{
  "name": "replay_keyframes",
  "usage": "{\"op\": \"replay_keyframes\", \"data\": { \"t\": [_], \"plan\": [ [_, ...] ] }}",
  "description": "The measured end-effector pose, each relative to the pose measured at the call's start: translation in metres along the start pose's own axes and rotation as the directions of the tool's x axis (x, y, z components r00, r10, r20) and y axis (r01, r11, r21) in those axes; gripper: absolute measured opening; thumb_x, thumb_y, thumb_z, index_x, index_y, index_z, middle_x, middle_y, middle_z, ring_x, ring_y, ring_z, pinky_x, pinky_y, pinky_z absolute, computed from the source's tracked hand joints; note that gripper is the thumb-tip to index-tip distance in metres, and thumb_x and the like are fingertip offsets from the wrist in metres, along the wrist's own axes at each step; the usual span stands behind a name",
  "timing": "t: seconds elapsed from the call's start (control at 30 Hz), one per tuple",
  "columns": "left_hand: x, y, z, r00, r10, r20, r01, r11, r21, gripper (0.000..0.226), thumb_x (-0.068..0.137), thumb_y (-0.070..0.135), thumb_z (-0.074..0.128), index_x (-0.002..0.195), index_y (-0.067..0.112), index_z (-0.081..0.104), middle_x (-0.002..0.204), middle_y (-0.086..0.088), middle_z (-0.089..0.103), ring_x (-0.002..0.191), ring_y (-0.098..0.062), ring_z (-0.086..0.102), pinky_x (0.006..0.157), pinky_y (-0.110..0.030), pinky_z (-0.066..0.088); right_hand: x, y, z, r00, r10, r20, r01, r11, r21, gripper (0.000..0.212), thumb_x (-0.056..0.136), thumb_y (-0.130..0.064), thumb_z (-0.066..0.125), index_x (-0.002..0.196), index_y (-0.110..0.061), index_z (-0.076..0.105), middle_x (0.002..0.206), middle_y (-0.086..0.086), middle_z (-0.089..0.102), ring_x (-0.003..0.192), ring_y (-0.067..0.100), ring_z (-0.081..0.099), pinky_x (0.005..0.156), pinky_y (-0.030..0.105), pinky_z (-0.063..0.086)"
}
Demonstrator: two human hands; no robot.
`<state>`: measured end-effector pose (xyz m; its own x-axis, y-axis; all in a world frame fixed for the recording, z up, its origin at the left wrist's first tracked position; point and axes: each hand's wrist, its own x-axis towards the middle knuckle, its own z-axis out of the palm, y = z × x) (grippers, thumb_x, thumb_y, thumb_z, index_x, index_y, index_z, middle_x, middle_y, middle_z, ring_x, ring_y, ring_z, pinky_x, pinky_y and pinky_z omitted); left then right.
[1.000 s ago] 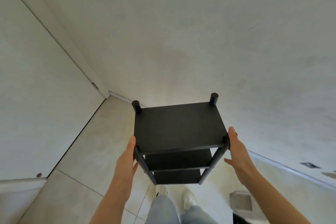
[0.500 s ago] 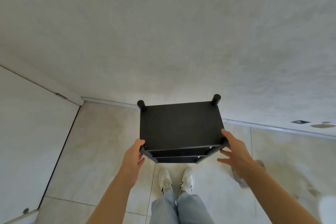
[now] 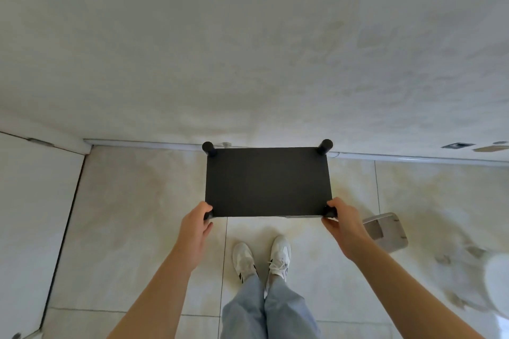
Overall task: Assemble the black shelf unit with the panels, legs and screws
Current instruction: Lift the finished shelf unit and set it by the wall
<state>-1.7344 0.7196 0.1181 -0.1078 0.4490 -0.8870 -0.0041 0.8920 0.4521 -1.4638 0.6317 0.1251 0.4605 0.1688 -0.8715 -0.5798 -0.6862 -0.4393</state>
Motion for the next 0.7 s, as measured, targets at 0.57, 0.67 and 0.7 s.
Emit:
{"op": "replay_keyframes", "data": {
  "t": [0.57,0.67,0.7],
  "plan": [
    [0.046,-0.015,0.014,0.996,-0.088,-0.010,0.087,0.996,-0.034,0.007,0.096,0.013,0.051,0.095,0.010,0.057,0.112,-0.009,0.056,0.128,-0.023,0.052,0.116,-0.040,0.035,0.052,0.022,0.012,0.999,0.051,-0.002,-0.051,0.998,0.036,0.015,0.099,-0.011,0.046,0.107,-0.001,0.054,0.100,0.009,0.054,0.101,0.027,0.057,0.086,0.032,0.050],
    [0.051,-0.019,0.015,0.995,-0.098,-0.003,0.098,0.995,-0.035,0.009,0.098,0.010,0.048,0.094,0.009,0.057,0.110,-0.008,0.056,0.130,-0.024,0.051,0.117,-0.040,0.034,0.056,0.025,0.011,0.999,0.047,-0.005,-0.047,0.998,0.032,0.014,0.099,-0.011,0.046,0.106,-0.001,0.054,0.101,0.010,0.055,0.102,0.027,0.057,0.088,0.033,0.050],
    [0.052,-0.020,0.015,0.995,-0.101,-0.002,0.100,0.994,-0.035,0.010,0.098,0.010,0.048,0.094,0.010,0.057,0.112,-0.009,0.056,0.131,-0.024,0.050,0.116,-0.040,0.034,0.057,0.026,0.010,0.999,0.043,-0.004,-0.042,0.999,0.022,0.013,0.099,-0.010,0.046,0.103,-0.002,0.055,0.101,0.010,0.055,0.102,0.027,0.057,0.089,0.033,0.051]
  ]
}}
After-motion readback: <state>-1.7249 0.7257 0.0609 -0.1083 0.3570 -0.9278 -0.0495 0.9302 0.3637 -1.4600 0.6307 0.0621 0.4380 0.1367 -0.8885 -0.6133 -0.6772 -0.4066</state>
